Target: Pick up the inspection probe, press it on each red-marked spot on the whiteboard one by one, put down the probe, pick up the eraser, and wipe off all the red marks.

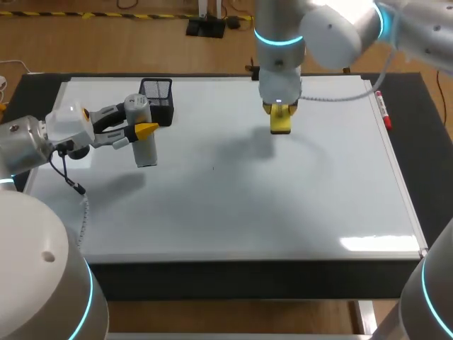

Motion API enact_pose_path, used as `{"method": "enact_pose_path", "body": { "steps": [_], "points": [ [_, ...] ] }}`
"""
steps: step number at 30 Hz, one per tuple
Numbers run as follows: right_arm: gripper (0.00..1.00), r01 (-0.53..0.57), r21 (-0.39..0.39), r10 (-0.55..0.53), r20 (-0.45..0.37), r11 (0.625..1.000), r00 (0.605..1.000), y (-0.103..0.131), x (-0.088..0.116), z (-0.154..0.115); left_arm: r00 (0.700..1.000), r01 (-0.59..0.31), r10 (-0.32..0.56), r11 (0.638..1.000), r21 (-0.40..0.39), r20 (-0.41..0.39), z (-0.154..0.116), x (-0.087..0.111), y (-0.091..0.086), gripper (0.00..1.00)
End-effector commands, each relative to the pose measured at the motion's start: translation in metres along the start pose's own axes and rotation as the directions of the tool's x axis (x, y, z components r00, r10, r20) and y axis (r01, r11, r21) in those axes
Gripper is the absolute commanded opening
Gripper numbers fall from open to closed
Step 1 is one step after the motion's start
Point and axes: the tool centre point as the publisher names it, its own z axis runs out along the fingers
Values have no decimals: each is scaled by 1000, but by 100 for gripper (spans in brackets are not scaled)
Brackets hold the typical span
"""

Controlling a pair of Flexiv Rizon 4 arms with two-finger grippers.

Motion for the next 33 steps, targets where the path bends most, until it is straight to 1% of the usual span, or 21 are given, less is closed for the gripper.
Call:
{"method": "enact_pose_path", "body": {
  "steps": [1,3,7,9,10,12,13,26,33],
  "points": [
    [0,17,-48,-17,0,999,1000,-22,-2,11,1000,-1,1,1000,1,2,0,1,-1,0],
    [0,14,-50,-14,-6,999,1000,-27,0,16,1000,-1,1,1000,1,2,0,1,-1,0],
    [0,20,-61,-19,7,998,1000,-32,2,23,1000,-1,1,1000,1,2,0,1,-1,0],
    [0,24,-69,-23,20,997,1000,-35,3,27,1000,-1,1,1000,1,2,0,1,-1,0],
    [0,39,-77,-35,41,996,999,-35,3,29,1000,-1,1,1000,1,2,0,1,-1,0],
    [0,39,-79,-37,26,996,999,-36,4,33,1000,-1,1,1000,1,2,0,1,-1,0],
    [0,43,-83,-40,38,996,998,-36,4,34,1000,-1,1,1000,1,2,0,1,-1,0],
    [0,57,-82,-53,45,995,998,-44,8,44,1000,-1,1,1000,1,2,0,1,-1,0],
    [0,52,-95,-47,61,994,997,-46,9,53,1000,-1,1,1000,1,2,0,1,-1,0]
  ]
}}
